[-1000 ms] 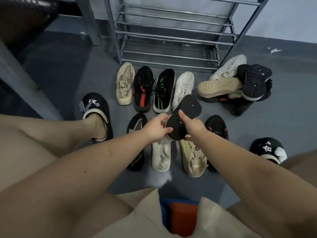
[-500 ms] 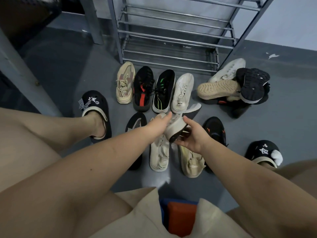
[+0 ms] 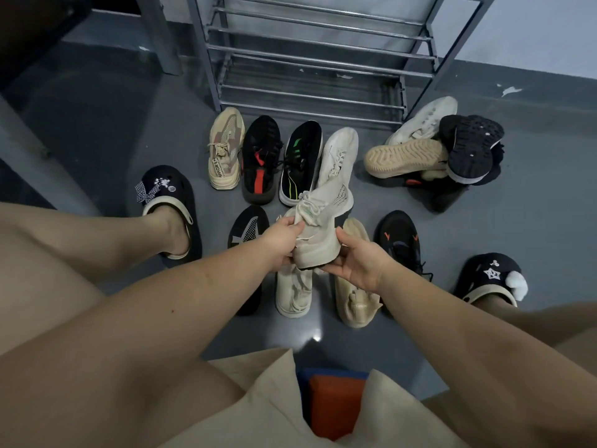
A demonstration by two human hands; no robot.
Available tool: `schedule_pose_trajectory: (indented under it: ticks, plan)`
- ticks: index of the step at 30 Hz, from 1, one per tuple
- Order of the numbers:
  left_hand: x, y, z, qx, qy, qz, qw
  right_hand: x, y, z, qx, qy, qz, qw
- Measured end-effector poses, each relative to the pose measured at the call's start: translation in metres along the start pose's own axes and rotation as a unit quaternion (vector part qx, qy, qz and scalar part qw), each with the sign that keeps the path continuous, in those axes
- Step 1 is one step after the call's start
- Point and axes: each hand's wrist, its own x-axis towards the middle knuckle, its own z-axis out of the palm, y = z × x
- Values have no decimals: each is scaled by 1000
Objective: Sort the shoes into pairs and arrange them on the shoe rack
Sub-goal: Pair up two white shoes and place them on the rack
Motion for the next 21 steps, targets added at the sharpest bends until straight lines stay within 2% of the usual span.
schedule_pose_trajectory:
  ticks: [6, 10, 14, 16, 18, 21]
  plan:
    - [1, -15, 10, 5, 10, 41, 999, 2, 3, -3, -46, 24, -5, 999]
    - [3, -16, 9, 10, 16, 57, 998, 1, 2, -10, -40, 8, 5, 999]
    - [-4, -11, 8, -37, -86, -12, 996, -1, -4, -19, -33, -13, 22, 999]
    - [-9, -10, 10, -6, -132, -62, 989, -1, -4, -24, -35, -3, 28, 999]
    - [-9, -11, 14, 20, -150, -77, 986, -1, -3, -27, -43, 16, 36, 998]
    - [-6, -24, 22, 1, -139, -87, 986, 2, -2, -34, -64, 64, 41, 995]
